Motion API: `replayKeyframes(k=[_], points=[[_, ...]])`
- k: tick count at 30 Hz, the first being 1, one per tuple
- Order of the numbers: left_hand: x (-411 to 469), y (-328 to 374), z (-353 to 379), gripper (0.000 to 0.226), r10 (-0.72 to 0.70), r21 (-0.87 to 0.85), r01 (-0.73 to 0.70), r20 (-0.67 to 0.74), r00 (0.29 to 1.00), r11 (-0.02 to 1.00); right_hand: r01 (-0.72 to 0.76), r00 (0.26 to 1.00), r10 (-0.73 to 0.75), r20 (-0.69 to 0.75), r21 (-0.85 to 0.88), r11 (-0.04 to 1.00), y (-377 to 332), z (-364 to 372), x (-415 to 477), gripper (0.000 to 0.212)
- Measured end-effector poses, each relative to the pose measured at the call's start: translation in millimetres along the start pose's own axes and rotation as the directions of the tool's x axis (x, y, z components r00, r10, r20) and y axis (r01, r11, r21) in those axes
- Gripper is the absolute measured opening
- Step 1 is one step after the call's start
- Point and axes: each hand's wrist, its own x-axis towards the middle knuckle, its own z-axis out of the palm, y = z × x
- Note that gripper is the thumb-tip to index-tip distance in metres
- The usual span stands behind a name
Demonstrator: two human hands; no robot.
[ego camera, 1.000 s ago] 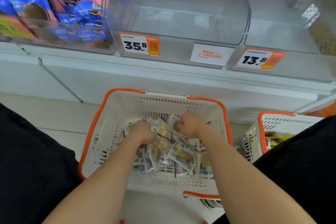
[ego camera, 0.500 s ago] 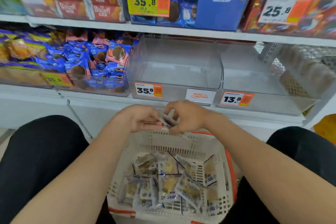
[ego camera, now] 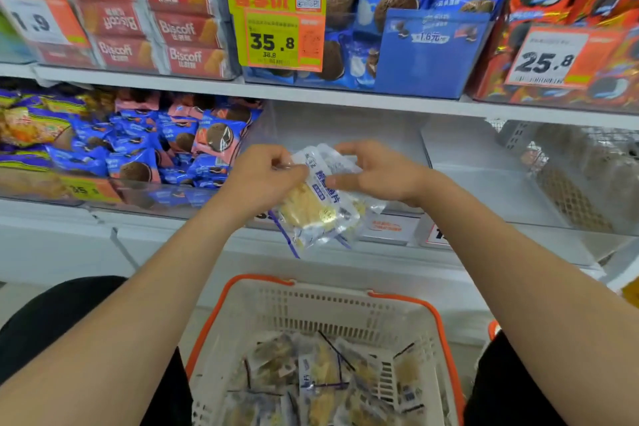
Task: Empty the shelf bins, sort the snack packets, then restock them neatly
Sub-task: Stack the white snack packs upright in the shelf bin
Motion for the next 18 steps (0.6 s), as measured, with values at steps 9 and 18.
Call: replayKeyframes(k=[9, 18], points=[[10.4, -9.6, 5.0, 0.012, 0.108, 0.038, -0.102, -0.417, 0.902, 0.994, -0.305, 0.902, 0.351, -0.250, 0.208, 0.930, 9.1, -23.0, -9.1, 0.012], [-6.4, -6.9, 33.0, 0.020, 0.269, -0.085, -0.276, -0.078, 0.960, 0.957, -0.203, 0.956, 0.267, -0.125, 0.380, 0.903, 9.1, -11.1, -18.8, 0.020]])
